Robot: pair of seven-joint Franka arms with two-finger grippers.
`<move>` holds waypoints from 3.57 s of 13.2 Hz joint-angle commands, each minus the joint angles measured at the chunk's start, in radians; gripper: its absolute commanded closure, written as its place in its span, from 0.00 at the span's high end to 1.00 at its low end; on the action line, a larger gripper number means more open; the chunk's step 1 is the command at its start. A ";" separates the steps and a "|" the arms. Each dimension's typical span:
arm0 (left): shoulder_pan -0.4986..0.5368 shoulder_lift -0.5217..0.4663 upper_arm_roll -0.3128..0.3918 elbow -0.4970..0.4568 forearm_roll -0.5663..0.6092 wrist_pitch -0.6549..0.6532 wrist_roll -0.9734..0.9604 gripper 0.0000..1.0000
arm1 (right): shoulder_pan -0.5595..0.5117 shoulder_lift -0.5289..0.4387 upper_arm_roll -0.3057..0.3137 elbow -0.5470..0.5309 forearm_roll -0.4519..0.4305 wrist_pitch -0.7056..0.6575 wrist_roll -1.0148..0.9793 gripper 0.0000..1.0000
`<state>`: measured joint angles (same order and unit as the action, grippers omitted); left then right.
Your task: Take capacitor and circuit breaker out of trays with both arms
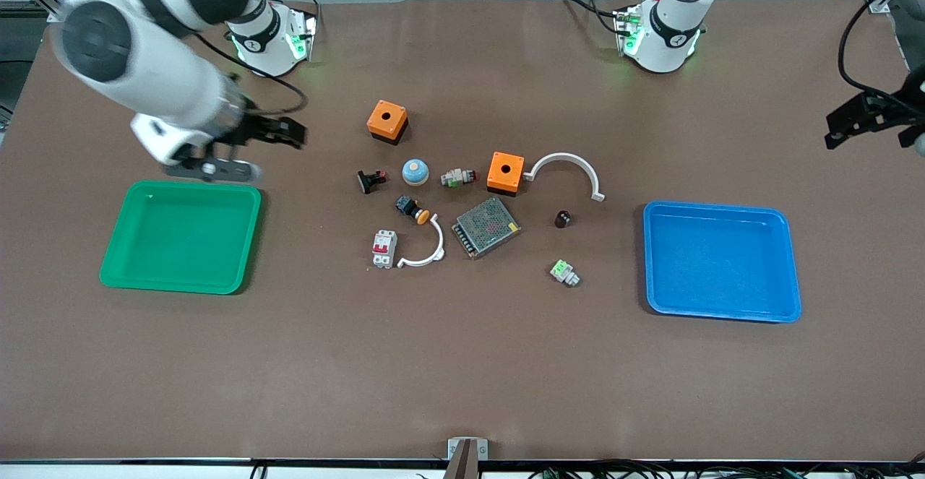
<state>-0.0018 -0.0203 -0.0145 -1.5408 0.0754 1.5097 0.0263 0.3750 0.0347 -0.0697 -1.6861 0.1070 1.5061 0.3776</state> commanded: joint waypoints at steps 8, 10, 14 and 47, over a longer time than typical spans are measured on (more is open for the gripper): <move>0.005 -0.081 -0.036 -0.087 -0.034 0.003 -0.012 1.00 | -0.372 -0.107 0.014 -0.038 -0.092 0.033 -0.446 1.00; 0.002 -0.115 -0.038 -0.137 -0.034 0.033 -0.012 1.00 | -0.399 -0.096 0.014 0.023 -0.098 0.033 -0.467 1.00; 0.000 -0.133 -0.036 -0.148 -0.075 0.034 -0.017 1.00 | -0.401 -0.038 0.016 0.152 -0.115 0.031 -0.457 1.00; -0.004 -0.090 -0.079 -0.081 -0.060 0.014 -0.177 1.00 | -0.393 -0.010 0.019 0.204 -0.112 0.042 -0.464 1.00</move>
<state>-0.0062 -0.1286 -0.0912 -1.6513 0.0103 1.5271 -0.1560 -0.0101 0.0128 -0.0603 -1.5028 0.0089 1.5546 -0.0770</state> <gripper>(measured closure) 0.000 0.000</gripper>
